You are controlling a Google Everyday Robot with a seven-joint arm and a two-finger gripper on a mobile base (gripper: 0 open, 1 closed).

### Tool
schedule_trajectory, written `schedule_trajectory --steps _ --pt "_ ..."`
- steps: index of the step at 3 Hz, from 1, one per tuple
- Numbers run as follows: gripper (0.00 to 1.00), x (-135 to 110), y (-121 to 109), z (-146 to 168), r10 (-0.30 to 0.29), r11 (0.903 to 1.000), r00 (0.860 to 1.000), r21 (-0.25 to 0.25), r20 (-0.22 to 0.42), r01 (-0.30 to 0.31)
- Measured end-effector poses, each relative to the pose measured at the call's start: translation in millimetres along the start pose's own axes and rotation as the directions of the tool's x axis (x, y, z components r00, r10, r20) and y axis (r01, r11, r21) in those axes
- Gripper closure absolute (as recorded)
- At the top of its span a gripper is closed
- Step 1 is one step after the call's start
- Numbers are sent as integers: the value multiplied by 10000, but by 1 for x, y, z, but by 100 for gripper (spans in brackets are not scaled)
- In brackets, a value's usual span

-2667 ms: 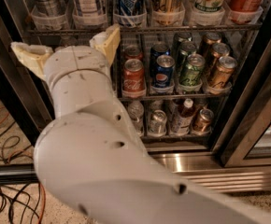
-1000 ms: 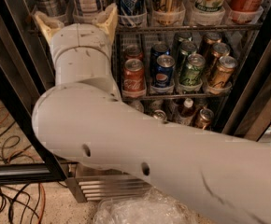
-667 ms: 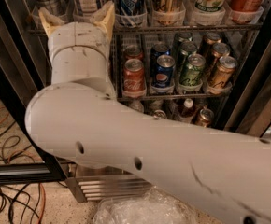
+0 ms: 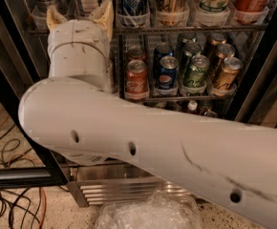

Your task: Pick blue plastic bottle from top shelf of fridge

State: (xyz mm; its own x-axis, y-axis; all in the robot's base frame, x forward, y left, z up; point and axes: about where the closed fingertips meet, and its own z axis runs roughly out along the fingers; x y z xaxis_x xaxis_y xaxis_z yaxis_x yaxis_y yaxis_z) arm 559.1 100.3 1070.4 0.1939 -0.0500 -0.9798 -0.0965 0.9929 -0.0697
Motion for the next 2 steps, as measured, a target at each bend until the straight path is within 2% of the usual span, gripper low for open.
schedule_trajectory --steps 1,2 --pt "37 7 2 9 -226 9997 9996 107 -178 228" --pt "37 11 4 19 -382 9992 9989 94 -288 385"
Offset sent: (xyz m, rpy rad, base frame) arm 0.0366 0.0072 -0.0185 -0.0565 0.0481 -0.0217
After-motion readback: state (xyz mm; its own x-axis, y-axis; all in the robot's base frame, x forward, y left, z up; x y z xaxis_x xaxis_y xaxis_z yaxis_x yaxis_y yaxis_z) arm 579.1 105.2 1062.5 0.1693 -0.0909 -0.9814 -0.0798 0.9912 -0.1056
